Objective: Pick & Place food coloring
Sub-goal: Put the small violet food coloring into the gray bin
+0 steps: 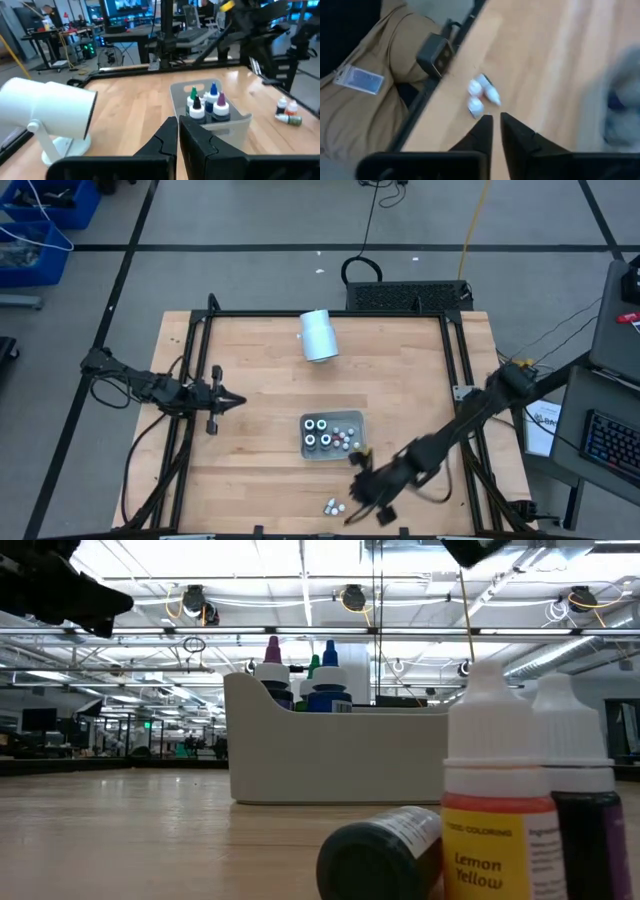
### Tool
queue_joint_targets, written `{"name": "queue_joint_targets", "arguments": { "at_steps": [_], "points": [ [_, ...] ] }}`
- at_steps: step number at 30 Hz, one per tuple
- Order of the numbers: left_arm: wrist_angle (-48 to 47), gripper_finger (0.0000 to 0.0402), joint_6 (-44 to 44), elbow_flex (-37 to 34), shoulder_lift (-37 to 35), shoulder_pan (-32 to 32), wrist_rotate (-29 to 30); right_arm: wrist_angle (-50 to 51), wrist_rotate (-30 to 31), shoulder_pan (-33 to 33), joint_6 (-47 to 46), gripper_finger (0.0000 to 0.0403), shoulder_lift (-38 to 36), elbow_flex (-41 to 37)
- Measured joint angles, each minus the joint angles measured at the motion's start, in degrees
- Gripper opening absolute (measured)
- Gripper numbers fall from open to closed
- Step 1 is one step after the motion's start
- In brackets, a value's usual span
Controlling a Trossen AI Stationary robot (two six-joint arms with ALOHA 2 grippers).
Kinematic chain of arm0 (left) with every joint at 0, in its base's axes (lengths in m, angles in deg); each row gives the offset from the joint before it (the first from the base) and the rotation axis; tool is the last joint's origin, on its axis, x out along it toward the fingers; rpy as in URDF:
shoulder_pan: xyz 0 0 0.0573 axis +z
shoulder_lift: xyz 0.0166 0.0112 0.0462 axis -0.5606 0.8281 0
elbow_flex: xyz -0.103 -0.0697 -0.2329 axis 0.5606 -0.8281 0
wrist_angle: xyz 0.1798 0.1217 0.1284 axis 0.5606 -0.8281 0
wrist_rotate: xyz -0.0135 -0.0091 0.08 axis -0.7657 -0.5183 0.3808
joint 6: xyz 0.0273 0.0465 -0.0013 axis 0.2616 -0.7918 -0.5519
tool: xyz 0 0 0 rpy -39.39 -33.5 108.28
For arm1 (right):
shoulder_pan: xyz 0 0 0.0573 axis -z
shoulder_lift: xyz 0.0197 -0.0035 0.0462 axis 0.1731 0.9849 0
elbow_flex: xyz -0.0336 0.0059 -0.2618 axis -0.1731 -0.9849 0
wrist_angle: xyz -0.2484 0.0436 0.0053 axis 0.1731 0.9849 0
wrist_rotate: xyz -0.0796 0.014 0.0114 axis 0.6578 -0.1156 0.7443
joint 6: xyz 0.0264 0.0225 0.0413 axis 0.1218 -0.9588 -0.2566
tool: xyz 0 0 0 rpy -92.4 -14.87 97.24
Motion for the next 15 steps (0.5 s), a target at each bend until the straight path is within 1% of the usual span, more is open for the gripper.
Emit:
{"name": "queue_joint_targets", "arguments": {
  "at_steps": [2,5,10,12,15],
  "points": [
    [0.50,0.0026,-0.73,-0.02,0.61,0.00,-0.50,0.82,0.02,-0.72,1.64,0.0056,4.29,4.65],
    [2.01,0.0026,-2.81,-0.02,0.96,0.00,-0.50,0.21,0.22,-1.21,3.13,0.0102,8.76,8.78],
    [3.93,0.0026,-3.38,-0.02,0.94,0.00,-0.51,-1.69,0.40,-1.14,1.55,0.0175,12.53,9.07],
    [4.74,0.0026,-3.38,-0.02,0.94,0.00,-0.51,-2.08,0.45,-1.12,1.14,0.0195,13.16,8.92],
    [5.92,0.0026,-3.59,0.00,0.94,0.00,-0.51,-2.51,0.61,-1.18,0.00,0.0213,14.18,8.89]
  ]
}}
